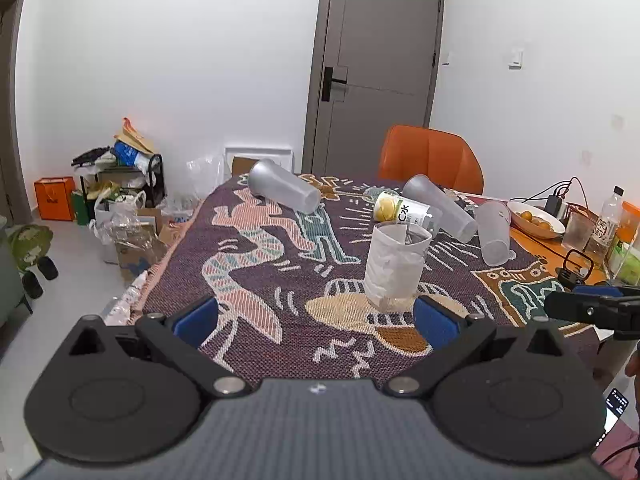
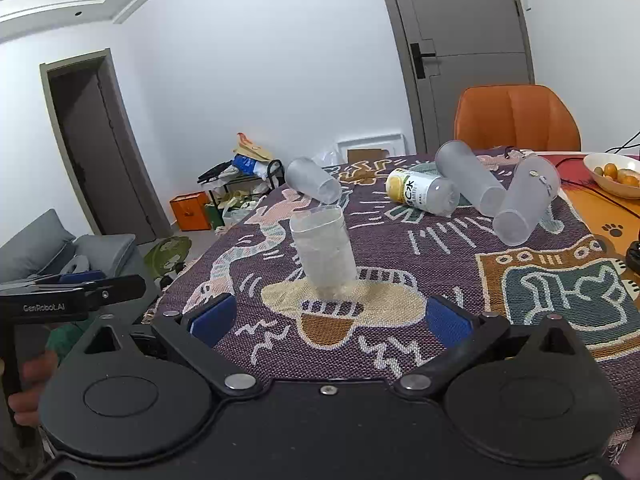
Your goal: Flip cup upright
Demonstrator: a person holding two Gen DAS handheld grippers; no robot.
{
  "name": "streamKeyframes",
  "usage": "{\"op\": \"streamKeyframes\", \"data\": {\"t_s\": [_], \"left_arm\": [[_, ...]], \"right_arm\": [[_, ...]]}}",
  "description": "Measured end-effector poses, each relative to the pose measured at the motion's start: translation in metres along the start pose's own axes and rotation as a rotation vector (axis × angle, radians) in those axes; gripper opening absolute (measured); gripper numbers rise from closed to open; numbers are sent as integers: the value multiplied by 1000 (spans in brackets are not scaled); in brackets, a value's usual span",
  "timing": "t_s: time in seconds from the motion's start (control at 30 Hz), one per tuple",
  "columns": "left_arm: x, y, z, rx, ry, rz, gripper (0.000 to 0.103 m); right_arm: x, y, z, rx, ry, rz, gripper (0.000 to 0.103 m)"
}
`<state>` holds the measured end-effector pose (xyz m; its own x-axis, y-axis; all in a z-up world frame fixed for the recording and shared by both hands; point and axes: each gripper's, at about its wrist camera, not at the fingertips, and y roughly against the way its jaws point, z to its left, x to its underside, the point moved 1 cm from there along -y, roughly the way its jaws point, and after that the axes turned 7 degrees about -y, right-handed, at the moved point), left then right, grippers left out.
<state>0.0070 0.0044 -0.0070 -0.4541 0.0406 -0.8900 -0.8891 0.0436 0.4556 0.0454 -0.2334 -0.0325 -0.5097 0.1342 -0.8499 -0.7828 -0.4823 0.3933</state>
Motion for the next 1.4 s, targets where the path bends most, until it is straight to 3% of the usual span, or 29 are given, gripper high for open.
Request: {"op": "streamKeyframes", "data": {"t_s": [1.4], "left_arm": [[0,3,-4,17,-20,45,103]], "right_arm": [[-1,4,4,-4,23,-1,103]]}}
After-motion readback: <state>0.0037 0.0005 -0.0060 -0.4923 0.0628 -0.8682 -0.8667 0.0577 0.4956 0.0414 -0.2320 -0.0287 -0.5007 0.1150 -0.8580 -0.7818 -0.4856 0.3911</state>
